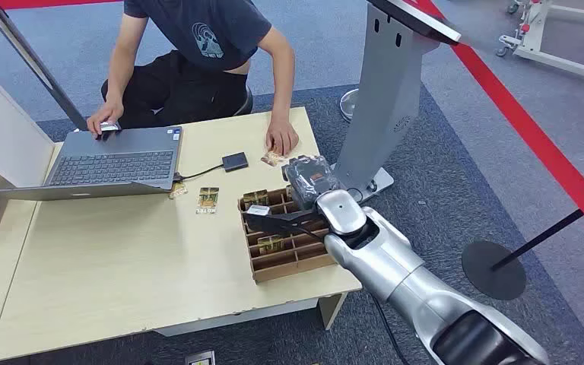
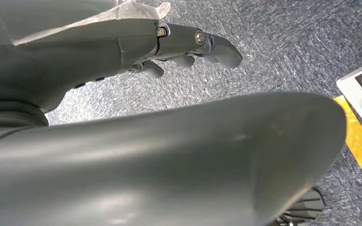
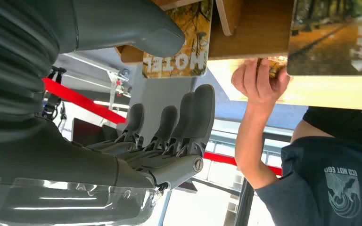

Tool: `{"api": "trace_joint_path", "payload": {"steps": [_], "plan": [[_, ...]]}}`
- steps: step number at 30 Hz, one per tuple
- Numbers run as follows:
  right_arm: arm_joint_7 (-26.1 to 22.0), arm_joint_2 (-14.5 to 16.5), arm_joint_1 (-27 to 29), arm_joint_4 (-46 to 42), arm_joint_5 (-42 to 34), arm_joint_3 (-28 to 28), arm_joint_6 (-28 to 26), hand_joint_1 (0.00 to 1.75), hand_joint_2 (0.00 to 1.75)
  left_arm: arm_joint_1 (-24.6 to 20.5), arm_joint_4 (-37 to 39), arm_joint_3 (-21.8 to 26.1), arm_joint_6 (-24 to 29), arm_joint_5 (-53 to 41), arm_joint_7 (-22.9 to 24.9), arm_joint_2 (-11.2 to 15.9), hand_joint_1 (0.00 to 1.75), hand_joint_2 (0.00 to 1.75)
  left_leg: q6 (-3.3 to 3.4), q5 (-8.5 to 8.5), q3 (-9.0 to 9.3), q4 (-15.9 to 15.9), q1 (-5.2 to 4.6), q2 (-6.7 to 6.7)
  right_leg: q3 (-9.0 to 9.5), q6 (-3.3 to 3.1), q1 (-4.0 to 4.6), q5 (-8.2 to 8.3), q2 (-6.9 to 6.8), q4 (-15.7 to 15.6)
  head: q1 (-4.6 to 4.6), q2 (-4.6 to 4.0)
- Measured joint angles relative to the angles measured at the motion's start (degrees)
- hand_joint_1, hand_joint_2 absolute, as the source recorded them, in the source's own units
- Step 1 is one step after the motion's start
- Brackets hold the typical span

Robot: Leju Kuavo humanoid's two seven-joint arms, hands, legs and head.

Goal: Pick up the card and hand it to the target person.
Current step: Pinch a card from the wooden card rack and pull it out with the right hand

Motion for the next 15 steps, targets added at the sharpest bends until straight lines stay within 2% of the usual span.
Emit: {"api": "trace_joint_path", "payload": {"steps": [7,15], "plan": [[-0.1,0.1,0.0,1.0,-0.1,0.0,-0.3,0.92,1.75,-0.1,0.0,0.0,-0.1,0.0,0.0,0.0,0.0,0.0,0.0,0.0,0.0,0.0,0.0,0.0,0.0,0.0,0.0,0.0,0.0,0.0,-0.01,0.0],[-0.6,0.1,0.0,1.5,-0.6,0.0,-1.2,0.86,1.75,-0.1,0.0,0.0,-0.1,-0.1,0.0,0.0,0.0,0.0,0.0,0.0,0.0,0.0,0.0,0.0,0.0,0.0,0.0,0.0,0.0,0.0,-0.01,0.0]]}}
